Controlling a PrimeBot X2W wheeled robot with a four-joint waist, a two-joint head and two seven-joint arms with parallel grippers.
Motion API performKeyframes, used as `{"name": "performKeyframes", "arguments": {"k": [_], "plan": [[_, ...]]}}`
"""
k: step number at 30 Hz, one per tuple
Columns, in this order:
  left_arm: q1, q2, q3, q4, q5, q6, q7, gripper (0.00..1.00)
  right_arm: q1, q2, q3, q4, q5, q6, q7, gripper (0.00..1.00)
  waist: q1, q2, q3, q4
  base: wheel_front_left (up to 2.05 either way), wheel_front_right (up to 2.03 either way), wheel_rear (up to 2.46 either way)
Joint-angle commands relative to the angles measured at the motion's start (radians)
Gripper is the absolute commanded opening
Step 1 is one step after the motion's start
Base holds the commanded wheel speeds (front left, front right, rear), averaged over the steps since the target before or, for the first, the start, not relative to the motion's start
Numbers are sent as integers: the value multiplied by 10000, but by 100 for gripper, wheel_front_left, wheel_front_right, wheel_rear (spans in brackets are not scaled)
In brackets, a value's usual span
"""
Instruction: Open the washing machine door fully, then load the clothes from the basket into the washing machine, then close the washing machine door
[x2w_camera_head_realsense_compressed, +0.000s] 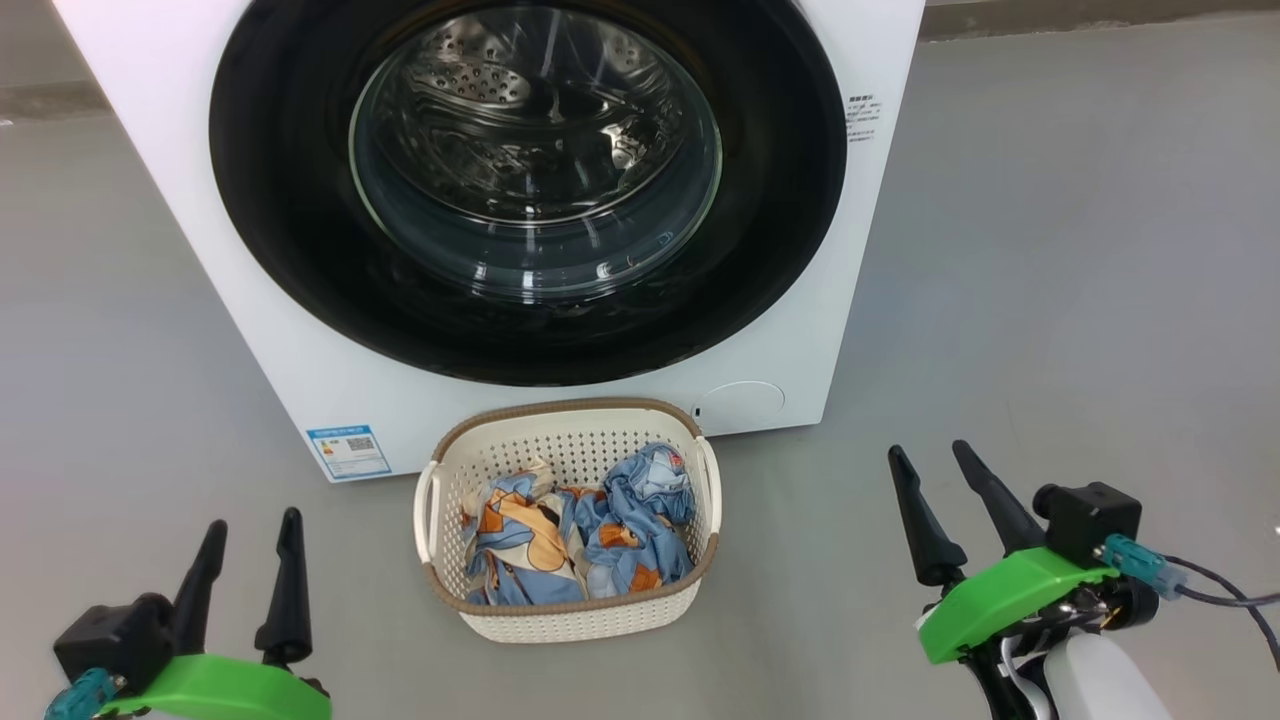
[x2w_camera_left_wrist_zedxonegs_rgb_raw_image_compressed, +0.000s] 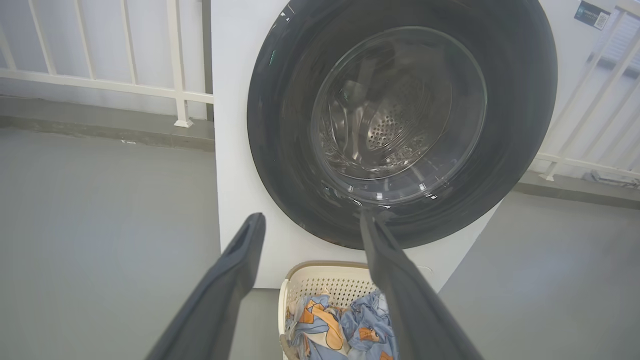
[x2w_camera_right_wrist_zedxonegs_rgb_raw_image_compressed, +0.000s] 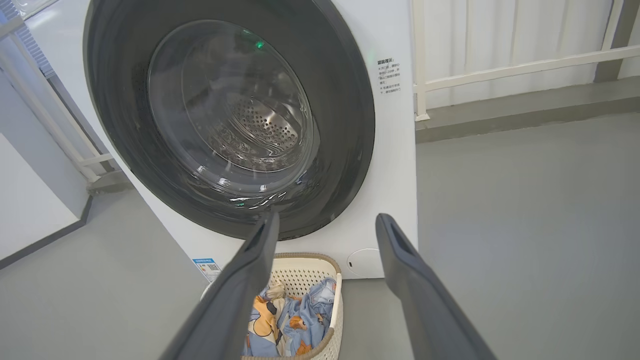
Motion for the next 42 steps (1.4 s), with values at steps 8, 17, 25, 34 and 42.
{"name": "performKeyframes", "arguments": {"k": [8,17,25,34,42], "plan": [[-531,184,495,-23,1251,-27,-343,100,-714,9,408,-102,-1214,13,-307,100,0,0,31,8,0,0,0],[-582,67,680,323,1705,2,-427,100,-768,37,384,-14,-1606,14,-335,100,0,0,46,7,0,0,0],[-627,-3,809,559,1785,103,-427,100,-757,67,39,32,-1896,14,-340,100,0,0,61,-13,0,0,0],[-660,-38,952,653,1905,248,-427,100,-674,122,-502,-150,-2386,14,-439,100,0,0,101,-35,0,0,0],[-650,-75,1066,635,1967,315,-427,100,-598,132,-651,-191,-2419,14,-478,100,0,0,108,-33,0,0,0]]}}
